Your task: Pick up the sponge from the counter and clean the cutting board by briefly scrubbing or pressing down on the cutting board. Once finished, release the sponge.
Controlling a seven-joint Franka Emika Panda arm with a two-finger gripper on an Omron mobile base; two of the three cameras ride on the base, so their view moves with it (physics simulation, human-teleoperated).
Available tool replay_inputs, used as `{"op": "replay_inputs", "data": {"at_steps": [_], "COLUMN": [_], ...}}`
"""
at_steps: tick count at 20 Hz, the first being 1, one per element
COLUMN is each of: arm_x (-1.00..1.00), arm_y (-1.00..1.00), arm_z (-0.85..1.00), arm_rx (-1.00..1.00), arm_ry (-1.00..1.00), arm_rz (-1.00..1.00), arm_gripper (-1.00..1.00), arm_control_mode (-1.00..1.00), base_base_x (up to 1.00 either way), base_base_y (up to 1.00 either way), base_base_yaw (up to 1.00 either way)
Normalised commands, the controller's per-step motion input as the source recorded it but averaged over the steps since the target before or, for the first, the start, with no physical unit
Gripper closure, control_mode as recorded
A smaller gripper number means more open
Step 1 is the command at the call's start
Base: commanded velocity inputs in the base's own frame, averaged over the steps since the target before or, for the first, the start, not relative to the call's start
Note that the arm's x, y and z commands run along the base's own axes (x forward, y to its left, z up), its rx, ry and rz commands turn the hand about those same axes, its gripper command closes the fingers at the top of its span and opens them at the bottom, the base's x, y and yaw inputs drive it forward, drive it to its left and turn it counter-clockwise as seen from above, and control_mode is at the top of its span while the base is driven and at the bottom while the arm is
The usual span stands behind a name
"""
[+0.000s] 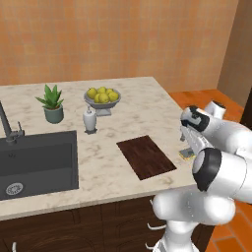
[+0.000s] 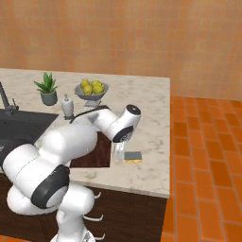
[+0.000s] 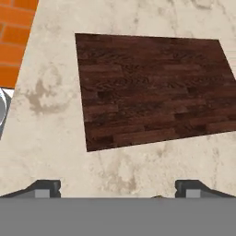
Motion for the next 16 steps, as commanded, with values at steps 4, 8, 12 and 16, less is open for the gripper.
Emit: {"op": "replay_inputs", "data": {"at_steps": [4, 8, 12, 16], "arm_x": [-0.96, -0.82, -0.90, -0.96], "arm_y": [0.56, 0.55, 0.51, 0.29], "arm_z": [0.93, 1.00, 0.89, 0.72], "arm_rx": [0.16, 0.09, 0.00, 0.01], "arm_ry": [-0.07, 0.00, 0.00, 0.00], "arm_rz": [-0.14, -0.02, -0.03, -0.09], "arm_gripper": [-1.00, -1.00, -1.00, -1.00], "arm_control_mode": [-1.00, -1.00, -1.00, -1.00], "base_base_x": [0.00, 0.00, 0.00, 0.00], "base_base_y": [0.00, 0.00, 0.00, 0.00], "base_base_yaw": [0.00, 0.00, 0.00, 0.00]}}
